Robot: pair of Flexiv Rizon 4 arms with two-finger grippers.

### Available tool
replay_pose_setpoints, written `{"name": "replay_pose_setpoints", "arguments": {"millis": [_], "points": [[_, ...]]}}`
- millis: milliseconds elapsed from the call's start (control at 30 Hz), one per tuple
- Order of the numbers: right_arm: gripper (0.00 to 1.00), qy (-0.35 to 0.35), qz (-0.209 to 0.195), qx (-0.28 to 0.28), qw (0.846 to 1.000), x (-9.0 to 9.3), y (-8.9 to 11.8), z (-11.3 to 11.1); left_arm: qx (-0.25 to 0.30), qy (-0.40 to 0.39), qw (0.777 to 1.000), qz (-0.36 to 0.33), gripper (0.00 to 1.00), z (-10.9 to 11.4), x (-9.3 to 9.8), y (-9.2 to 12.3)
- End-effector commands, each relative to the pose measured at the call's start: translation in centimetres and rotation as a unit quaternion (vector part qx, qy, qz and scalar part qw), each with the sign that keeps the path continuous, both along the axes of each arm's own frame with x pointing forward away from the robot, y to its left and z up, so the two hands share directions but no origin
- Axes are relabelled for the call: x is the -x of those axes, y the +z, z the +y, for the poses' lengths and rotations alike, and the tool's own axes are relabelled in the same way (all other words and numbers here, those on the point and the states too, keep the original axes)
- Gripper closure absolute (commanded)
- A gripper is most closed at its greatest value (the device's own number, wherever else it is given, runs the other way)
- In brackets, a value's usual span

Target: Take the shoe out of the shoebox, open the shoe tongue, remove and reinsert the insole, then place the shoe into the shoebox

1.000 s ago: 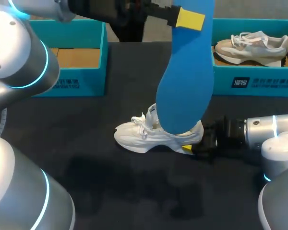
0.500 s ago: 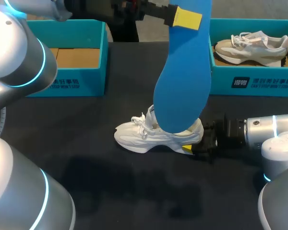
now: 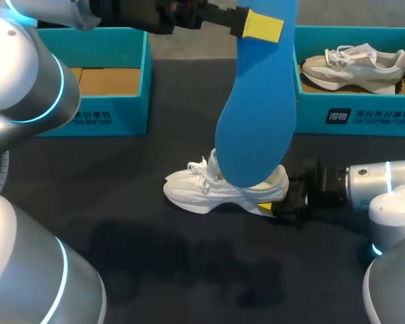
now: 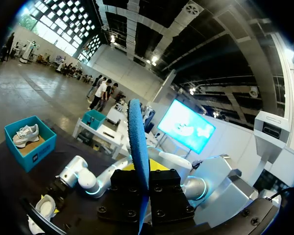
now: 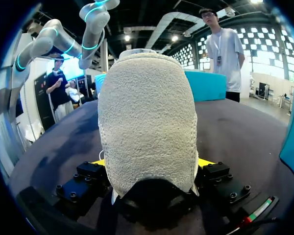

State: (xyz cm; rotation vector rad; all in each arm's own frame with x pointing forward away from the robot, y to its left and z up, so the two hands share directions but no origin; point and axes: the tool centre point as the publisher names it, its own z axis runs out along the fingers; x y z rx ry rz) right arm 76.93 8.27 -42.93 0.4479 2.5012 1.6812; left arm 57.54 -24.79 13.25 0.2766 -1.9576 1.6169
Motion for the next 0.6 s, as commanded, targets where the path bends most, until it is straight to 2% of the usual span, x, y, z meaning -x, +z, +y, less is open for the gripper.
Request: {"name": "replay_pose_setpoints", "arguments": {"millis": [33, 300, 600], "points": [[0.00, 0.003, 0.004, 0.009, 1.000, 0.5, 0.7, -1.2, 0.000, 0.001, 1.000, 0.000, 1.00, 0.0, 0.0, -0.1], [0.00, 0.012, 0.006, 0.028, 1.000, 1.4, 1.3, -2.6, 0.000, 0.001, 1.000, 0.000, 1.00, 0.0, 0.0, -0.1], [0.00, 0.022, 0.034, 0.095, 0.995, 2.9, 2.9, -4.8, 0.000, 0.001, 1.000, 0.000, 1.00, 0.0, 0.0, -0.1]]}}
